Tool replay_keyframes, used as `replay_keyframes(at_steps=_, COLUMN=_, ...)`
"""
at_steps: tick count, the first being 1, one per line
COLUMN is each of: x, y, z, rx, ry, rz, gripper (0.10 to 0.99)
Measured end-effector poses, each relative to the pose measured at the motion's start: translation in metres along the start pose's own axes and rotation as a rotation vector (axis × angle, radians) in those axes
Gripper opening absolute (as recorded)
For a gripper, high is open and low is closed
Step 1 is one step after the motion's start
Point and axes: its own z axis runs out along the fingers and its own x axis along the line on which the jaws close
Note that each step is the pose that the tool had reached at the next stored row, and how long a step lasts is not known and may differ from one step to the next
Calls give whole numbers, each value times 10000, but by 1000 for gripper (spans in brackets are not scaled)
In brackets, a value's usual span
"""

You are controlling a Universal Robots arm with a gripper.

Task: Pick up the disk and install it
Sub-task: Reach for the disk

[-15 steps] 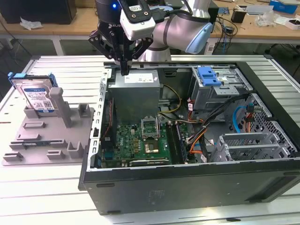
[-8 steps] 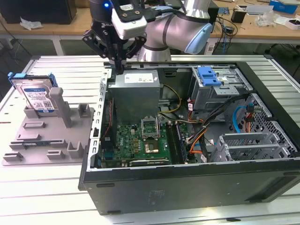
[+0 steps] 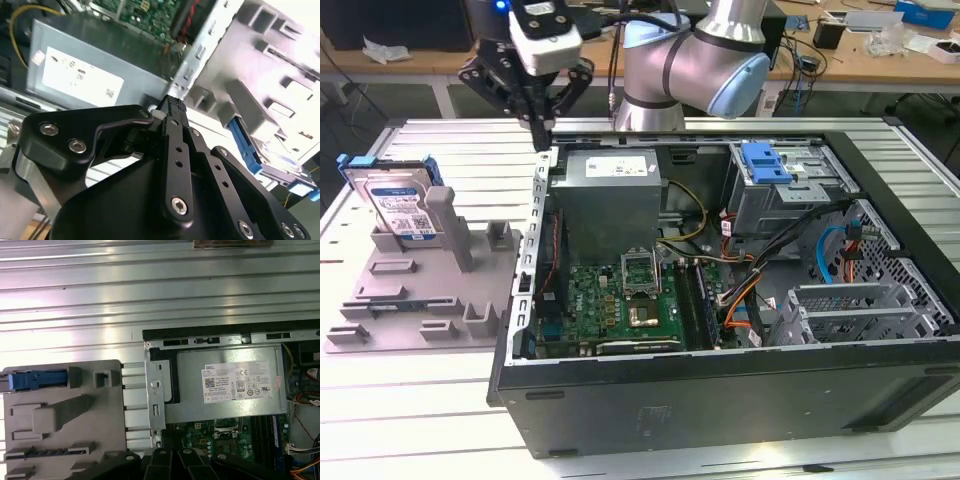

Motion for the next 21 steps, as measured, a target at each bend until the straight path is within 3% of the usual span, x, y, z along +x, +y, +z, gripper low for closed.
replay_keyframes(at_steps=4, x=216, y=74, z=7, rx=-1, ry=-1, rz=-2, gripper=106)
replay_keyframes(at_steps=7, x=471, y=150, z=14, rx=1, ry=1, rz=-1, gripper=106)
replay_keyframes(at_steps=13, x=743, y=212, z=27, rx=0, ry=0, rz=2, gripper=106)
replay_keyframes(at_steps=14, x=824, y=223, z=31, rx=0, ry=0, rz=-1, gripper=106)
replay_keyframes(at_steps=21, x=1175, y=263, z=49, rx=1, ry=1, rz=-1, gripper=106)
